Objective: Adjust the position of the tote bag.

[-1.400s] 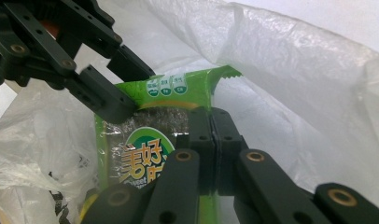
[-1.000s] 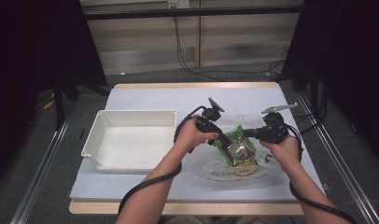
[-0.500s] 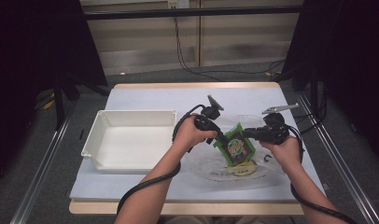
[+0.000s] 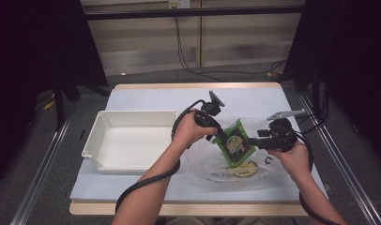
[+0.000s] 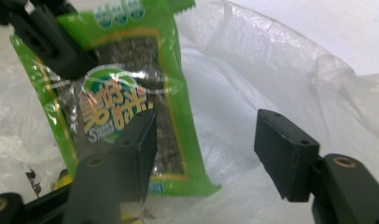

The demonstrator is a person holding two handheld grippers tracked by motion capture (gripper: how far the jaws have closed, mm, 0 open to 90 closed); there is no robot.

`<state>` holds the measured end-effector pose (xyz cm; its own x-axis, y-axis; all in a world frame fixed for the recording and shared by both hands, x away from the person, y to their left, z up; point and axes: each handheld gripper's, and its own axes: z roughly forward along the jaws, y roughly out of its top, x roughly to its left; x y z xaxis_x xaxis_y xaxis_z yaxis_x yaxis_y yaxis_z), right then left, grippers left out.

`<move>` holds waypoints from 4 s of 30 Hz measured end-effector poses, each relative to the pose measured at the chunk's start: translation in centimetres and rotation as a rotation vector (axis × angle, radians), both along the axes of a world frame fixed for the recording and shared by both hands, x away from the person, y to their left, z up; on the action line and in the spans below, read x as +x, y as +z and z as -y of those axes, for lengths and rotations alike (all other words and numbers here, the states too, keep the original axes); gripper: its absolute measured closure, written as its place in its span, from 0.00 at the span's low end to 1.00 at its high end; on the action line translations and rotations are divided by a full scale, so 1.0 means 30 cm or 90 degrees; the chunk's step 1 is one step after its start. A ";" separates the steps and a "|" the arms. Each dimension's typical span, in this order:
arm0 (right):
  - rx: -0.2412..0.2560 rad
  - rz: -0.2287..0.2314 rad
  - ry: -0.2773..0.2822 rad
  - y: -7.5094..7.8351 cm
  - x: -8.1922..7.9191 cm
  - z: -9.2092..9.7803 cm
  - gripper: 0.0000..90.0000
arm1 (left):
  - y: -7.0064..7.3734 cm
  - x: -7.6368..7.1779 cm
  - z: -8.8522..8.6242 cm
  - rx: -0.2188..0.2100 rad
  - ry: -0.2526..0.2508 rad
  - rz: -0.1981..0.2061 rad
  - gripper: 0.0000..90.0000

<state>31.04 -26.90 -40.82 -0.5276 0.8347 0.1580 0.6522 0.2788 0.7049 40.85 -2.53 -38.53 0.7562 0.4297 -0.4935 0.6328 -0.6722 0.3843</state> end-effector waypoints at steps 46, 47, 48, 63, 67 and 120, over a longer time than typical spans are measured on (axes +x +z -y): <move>-0.078 -0.024 0.038 -0.052 -0.068 -0.050 0.18 | 0.248 0.039 -0.030 0.074 -0.038 0.100 0.84; -0.076 -0.025 0.039 -0.052 -0.067 -0.050 0.18 | 0.254 0.042 -0.033 0.077 -0.042 0.101 0.84; -0.074 -0.034 0.034 -0.049 -0.068 -0.051 0.18 | 0.259 0.043 -0.034 0.075 -0.038 0.103 0.84; -0.075 -0.028 0.037 -0.042 -0.066 -0.055 0.17 | 0.330 0.045 -0.090 0.100 -0.084 0.128 0.84; -0.069 -0.023 0.039 -0.041 -0.067 -0.054 0.16 | 0.347 0.044 -0.102 0.100 -0.094 0.134 0.84; -0.070 -0.020 0.085 -0.031 -0.013 -0.123 0.14 | 0.474 0.059 -0.392 0.127 -0.154 0.176 0.84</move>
<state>30.64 -23.20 -41.74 -0.6310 0.7709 0.0873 0.6255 0.4389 0.6450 42.63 9.23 -24.32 0.9396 0.2896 -0.1824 0.3382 -0.8672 0.3654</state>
